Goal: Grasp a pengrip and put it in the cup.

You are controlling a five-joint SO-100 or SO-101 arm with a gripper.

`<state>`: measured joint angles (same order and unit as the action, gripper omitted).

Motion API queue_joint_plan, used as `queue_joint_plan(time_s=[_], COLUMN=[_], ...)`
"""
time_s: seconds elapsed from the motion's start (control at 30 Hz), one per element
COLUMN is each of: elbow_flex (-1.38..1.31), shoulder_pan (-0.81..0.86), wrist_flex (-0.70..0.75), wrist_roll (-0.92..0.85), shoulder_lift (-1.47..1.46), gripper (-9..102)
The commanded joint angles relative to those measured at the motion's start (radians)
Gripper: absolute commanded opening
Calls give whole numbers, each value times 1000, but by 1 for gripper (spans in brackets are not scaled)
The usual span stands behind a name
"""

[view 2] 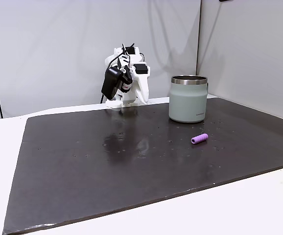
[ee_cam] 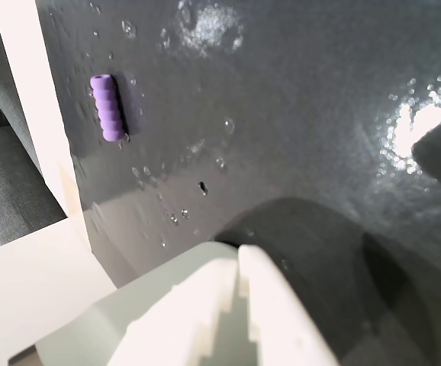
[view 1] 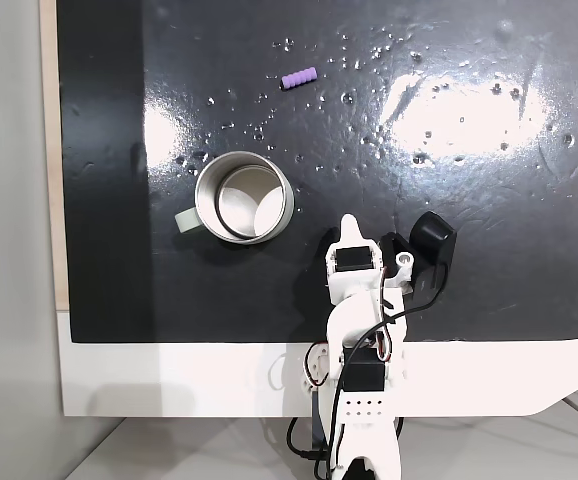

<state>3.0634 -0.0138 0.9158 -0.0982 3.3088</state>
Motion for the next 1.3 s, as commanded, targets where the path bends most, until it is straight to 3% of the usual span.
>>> queue_joint_plan(time_s=[0.0, 0.33, 0.53, 0.77, 0.93, 1.27], elbow_flex=[-5, -5, -95, -430, -721, -1092], shoulder_pan=[-41, -44, 57, 86, 109, 97], wrist_flex=[-32, -28, -61, -302, -387, -457], wrist_roll=[-43, -18, -3, 3, 8, 8], shoulder_lift=[8, 8, -25, -750, -1209, -1738], gripper=[0, 0, 0, 0, 0, 0])
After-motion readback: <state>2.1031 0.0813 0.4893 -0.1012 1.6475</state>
